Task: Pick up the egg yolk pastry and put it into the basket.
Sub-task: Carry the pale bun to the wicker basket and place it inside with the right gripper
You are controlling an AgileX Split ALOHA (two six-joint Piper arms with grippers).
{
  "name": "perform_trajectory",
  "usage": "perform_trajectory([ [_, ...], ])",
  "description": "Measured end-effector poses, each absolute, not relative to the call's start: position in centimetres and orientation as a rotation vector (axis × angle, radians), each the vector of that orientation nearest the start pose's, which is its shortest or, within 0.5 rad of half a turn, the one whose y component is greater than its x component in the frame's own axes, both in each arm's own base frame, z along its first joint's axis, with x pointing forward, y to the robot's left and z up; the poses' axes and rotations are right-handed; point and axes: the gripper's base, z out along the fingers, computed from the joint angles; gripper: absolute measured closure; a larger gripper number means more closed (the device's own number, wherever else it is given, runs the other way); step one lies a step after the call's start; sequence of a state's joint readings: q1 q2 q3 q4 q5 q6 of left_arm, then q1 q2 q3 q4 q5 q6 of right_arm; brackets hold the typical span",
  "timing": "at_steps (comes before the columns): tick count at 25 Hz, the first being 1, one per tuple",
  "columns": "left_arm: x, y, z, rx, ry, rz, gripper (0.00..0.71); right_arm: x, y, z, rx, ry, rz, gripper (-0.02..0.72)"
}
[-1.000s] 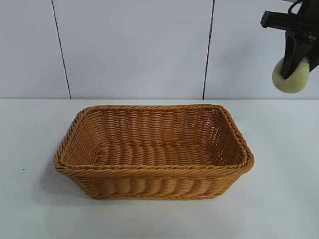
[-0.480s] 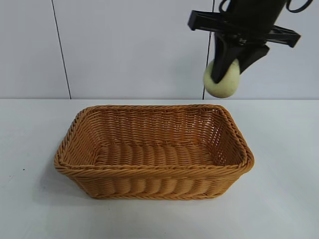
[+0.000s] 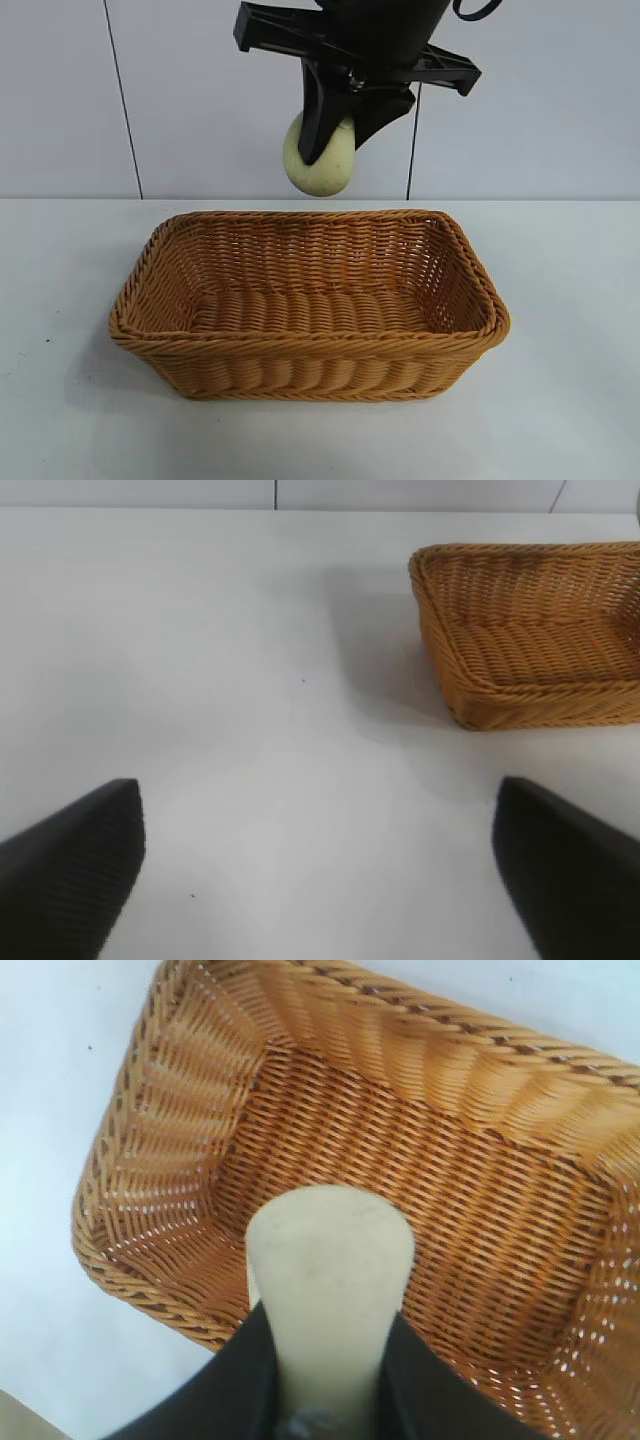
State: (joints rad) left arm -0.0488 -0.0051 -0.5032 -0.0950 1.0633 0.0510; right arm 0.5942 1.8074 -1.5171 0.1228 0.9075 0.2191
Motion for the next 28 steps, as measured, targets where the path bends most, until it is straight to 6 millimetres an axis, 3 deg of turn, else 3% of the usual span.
perform_trajectory([
  [4, -0.7, -0.7, 27.8, 0.107, 2.034, -0.112, 0.014, 33.0, 23.2, 25.8, -0.442, 2.732, 0.358, 0.568],
  [16, -0.7, -0.7, 27.8, 0.107, 2.035, -0.112, 0.014, 35.6, 24.8, 15.3, -0.444, 2.876, 0.268, 0.568],
  [21, -0.7, -0.7, 27.8, 0.107, 2.035, -0.112, 0.014, 35.6, 24.9, 14.0, -0.437, 2.911, 0.263, 0.548],
  [24, -0.7, -0.7, 27.8, 0.107, 2.035, -0.112, 0.014, 35.5, 24.9, 14.0, -0.439, 2.923, 0.258, 0.408],
  [28, -0.7, -0.7, 27.8, 0.107, 2.035, -0.111, 0.014, 35.2, 24.7, 14.2, -0.45, 2.951, 0.239, 0.098],
])
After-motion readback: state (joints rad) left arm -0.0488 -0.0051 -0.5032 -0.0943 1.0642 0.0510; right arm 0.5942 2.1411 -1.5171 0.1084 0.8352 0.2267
